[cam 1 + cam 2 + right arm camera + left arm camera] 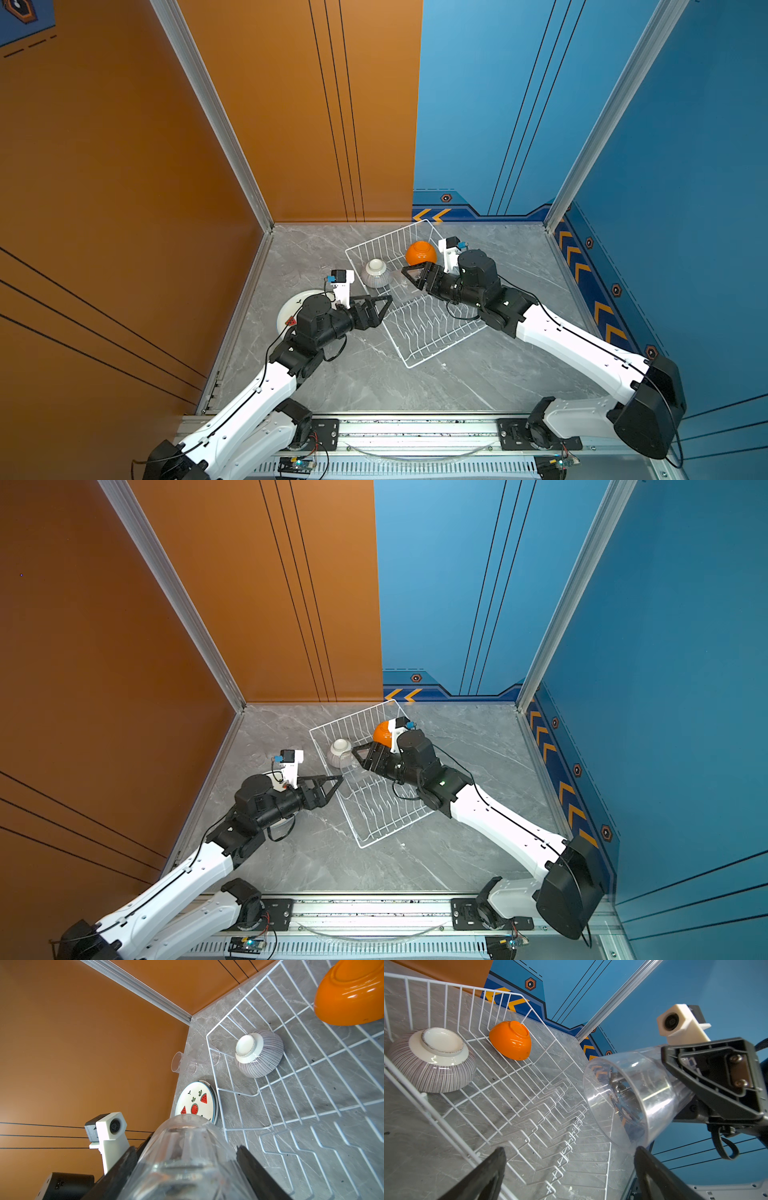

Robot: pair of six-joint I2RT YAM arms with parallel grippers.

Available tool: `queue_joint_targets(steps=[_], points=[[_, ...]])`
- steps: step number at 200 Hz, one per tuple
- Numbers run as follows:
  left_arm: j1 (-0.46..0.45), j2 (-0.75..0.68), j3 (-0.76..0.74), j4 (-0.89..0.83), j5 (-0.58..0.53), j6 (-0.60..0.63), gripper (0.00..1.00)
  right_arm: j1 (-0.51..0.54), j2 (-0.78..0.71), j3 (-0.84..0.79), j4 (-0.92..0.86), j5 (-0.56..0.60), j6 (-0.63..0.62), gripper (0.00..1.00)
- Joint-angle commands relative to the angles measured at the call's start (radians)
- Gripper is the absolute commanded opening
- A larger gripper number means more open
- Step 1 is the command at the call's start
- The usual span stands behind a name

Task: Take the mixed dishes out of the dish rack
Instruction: 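Lift the cup toward the left gripper while the left reaches over the rack, then grasp the clear cup with the left gripper beside the right gripper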

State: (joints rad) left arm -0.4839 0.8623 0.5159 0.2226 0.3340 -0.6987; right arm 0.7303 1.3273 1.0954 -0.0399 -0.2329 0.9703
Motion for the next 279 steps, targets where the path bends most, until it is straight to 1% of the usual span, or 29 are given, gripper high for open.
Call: queue_joint_targets(steps=[1,30,89,147,148,151,171,248,279], points=[[-0.017,0.004,0.021,0.051,0.022,0.014,0.94,-0.001,-0.025,-0.009,0.048,-0.011,0.015,0.53],[-0.036,-0.008,0.018,0.061,0.018,0.033,0.92,-0.005,-0.028,-0.003,0.047,-0.011,0.011,0.53],[-0.054,-0.032,-0.004,0.1,0.012,0.056,0.9,-0.01,-0.025,0.0,0.05,-0.015,0.014,0.53],[-0.073,0.01,0.015,0.171,0.022,0.062,0.87,-0.008,-0.03,-0.003,0.045,-0.011,0.015,0.53],[-0.074,0.011,0.015,0.172,0.022,0.06,0.85,-0.007,-0.03,-0.003,0.045,-0.01,0.016,0.53],[-0.074,0.015,0.016,0.177,0.023,0.06,0.83,-0.006,-0.031,-0.003,0.045,-0.01,0.015,0.53],[-0.083,0.039,0.023,0.216,0.03,0.057,0.79,-0.005,-0.028,-0.001,0.048,-0.012,0.018,0.53],[-0.141,0.129,0.063,0.329,0.063,0.073,0.73,-0.002,-0.008,0.003,0.069,-0.031,0.029,0.53],[-0.166,0.167,0.077,0.365,0.062,0.083,0.67,0.003,-0.001,0.006,0.077,-0.038,0.034,0.53]])
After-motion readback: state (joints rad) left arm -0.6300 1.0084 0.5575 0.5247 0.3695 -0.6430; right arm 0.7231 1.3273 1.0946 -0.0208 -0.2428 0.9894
